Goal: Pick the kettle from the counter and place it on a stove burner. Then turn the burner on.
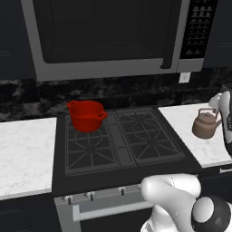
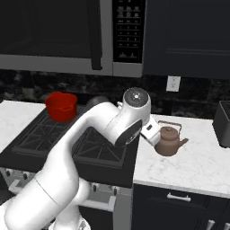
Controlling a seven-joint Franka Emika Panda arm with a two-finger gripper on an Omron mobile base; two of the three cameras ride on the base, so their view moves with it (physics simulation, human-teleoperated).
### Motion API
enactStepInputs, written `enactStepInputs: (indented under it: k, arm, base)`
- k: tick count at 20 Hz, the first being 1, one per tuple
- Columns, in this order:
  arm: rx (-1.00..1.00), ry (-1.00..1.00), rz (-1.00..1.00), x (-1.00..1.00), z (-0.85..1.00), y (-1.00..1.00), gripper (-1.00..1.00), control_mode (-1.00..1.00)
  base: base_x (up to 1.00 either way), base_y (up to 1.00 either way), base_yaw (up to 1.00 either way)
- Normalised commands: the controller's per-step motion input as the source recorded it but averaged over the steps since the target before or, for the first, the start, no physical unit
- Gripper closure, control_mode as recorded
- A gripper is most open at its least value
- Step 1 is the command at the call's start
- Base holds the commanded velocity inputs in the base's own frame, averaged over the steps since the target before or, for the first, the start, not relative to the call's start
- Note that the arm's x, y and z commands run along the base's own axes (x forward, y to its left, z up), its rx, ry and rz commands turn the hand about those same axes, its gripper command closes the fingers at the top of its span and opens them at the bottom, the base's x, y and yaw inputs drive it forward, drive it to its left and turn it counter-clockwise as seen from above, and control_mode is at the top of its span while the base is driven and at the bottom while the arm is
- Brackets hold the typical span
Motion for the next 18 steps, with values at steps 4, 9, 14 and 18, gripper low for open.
enactStepInputs:
  k: [4,9,14,18]
  arm:
    - [0.36,0.13,-0.32,0.45,0.00,-1.00,-1.00,-1.00]
    - [0.39,0.11,-0.12,0.40,-0.11,-0.97,-1.00,-1.00]
    - [0.33,0.09,-0.07,0.52,-0.28,-0.39,-1.00,-1.00]
    - [0.18,0.07,-0.05,0.35,-0.41,0.00,-1.00,-1.00]
  base:
    - [0.00,0.00,0.00]
    - [0.00,0.00,0.00]
    - [0.00,0.00,0.00]
    - [0.00,0.00,0.00]
